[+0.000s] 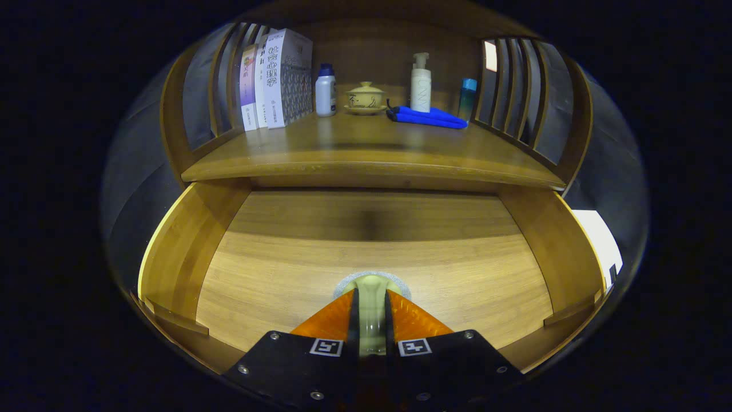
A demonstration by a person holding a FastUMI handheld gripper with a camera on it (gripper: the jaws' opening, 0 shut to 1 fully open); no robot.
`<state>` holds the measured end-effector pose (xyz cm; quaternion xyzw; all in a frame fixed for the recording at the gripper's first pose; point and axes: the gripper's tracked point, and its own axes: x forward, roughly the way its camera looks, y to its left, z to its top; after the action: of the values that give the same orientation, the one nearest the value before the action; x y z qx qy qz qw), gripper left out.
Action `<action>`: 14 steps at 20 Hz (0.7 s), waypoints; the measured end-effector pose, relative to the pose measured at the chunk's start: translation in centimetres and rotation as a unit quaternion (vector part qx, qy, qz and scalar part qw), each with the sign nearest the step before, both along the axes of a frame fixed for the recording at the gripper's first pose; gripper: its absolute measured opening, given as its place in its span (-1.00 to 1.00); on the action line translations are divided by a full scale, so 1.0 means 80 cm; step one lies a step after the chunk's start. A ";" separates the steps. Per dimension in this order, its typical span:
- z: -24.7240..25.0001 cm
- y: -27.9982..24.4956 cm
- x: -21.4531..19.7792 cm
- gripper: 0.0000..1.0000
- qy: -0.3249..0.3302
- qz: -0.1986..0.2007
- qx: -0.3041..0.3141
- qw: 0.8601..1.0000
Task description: Pull open the drawer, take out the items inside it, and place them on the countertop above the cabinet.
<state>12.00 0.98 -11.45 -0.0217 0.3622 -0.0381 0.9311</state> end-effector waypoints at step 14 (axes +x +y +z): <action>0.170 -0.035 0.051 -0.59 -0.150 -0.016 -0.013 0.988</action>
<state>16.07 -1.85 2.13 -0.0216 0.2184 -0.0608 0.9737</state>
